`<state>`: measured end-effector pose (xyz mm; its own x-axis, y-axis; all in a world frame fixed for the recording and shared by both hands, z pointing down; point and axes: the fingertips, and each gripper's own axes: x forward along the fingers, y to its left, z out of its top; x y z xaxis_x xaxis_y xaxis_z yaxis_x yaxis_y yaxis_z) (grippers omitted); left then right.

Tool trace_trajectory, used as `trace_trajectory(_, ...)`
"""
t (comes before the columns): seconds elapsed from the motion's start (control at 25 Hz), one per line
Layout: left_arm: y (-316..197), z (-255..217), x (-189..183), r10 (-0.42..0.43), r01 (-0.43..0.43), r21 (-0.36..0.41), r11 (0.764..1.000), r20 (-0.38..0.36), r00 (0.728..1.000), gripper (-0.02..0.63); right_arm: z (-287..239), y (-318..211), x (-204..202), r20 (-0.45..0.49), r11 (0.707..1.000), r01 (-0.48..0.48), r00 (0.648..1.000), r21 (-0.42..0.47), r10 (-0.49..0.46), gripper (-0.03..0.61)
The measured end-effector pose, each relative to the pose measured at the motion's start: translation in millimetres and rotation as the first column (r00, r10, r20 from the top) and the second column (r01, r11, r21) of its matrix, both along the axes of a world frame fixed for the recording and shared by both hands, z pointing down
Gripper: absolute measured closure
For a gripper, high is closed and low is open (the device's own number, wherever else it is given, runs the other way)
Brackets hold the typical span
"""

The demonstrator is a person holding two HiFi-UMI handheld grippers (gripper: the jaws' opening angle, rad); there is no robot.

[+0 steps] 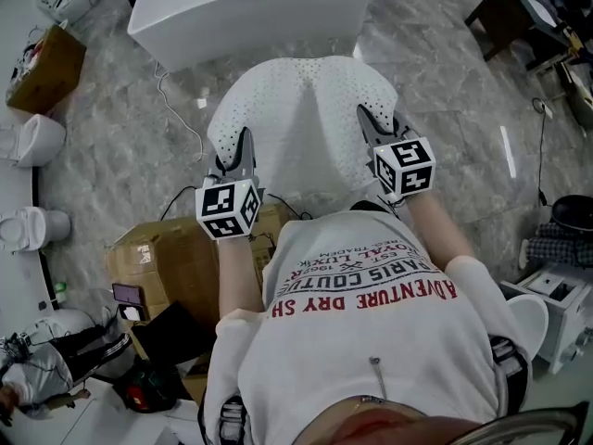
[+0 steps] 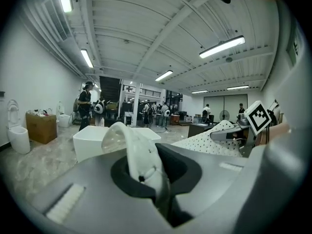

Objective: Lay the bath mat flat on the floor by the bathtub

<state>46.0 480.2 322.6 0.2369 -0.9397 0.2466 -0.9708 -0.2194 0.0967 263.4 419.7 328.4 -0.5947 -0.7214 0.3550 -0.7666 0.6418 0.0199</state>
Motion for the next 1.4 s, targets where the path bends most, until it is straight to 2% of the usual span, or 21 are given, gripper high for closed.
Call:
trace_trajectory(0.28,-20,24,2,-0.029,0.027,-0.071,0.997,-0.017,0.999,0.592,25,-28,5,-0.024,0.997,0.027,0.999,-0.066,-0.029,0.56)
trace_trajectory(0.48,-55,54,-12,-0.065,0.065,-0.141,0.988,0.006,0.998,0.592,60,-79,-19,-0.012,0.986,0.094,0.995,-0.137,-0.096,0.56)
trace_trajectory(0.68,-126,75,-38,-0.109,0.119,-0.193,0.974,0.061,0.992,0.592,86,-164,-58,0.007,0.967,0.173,0.985,-0.184,-0.175,0.56)
trace_trajectory(0.84,-196,81,-64,-0.182,0.188,-0.222,0.957,0.046,0.982,0.592,96,-245,-80,0.021,0.952,0.217,0.976,-0.218,-0.218,0.56)
trace_trajectory(1.08,-292,87,-91,-0.239,0.241,-0.248,0.938,0.041,0.97,0.592,106,-357,-99,0.008,0.937,0.245,0.968,-0.251,-0.251,0.56)
trace_trajectory(1.4,-397,118,-124,-0.205,0.215,-0.305,0.928,0.065,0.977,0.592,132,-463,-124,-0.032,0.927,0.212,0.972,-0.308,-0.233,0.56)
